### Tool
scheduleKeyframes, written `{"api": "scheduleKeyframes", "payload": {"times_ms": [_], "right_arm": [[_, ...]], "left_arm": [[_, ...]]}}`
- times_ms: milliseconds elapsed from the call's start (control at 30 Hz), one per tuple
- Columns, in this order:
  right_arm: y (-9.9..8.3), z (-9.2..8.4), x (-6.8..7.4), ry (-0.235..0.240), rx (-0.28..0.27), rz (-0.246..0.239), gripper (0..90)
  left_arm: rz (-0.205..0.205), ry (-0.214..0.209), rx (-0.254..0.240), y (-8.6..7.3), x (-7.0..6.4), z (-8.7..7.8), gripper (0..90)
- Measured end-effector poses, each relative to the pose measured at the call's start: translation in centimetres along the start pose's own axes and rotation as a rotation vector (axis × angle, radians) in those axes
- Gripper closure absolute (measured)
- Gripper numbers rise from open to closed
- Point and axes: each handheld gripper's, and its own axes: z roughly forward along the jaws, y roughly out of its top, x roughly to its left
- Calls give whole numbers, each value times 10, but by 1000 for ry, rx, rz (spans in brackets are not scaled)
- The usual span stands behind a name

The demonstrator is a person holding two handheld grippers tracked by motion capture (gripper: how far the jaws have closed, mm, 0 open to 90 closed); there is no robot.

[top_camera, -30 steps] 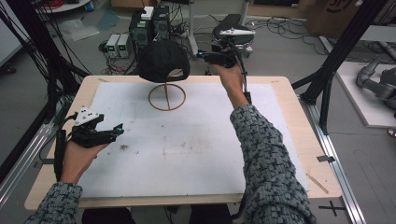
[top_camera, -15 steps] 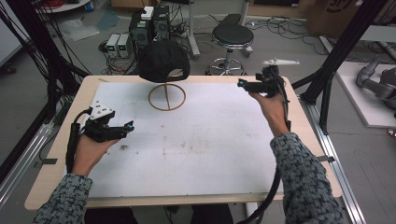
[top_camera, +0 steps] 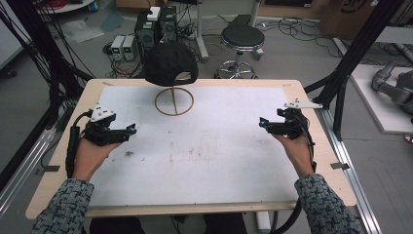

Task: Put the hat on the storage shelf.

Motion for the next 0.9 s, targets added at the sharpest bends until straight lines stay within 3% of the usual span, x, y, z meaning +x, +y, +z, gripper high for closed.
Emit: {"api": "scheduleKeyframes", "payload": {"times_ms": [333,900], "right_arm": [[-6,0,1,11,-3,19,164],[-9,1,1,11,0,13,164]], "left_arm": [[7,4,7,-1,0,-1,205],[19,0,10,0,-1,0,205]]}}
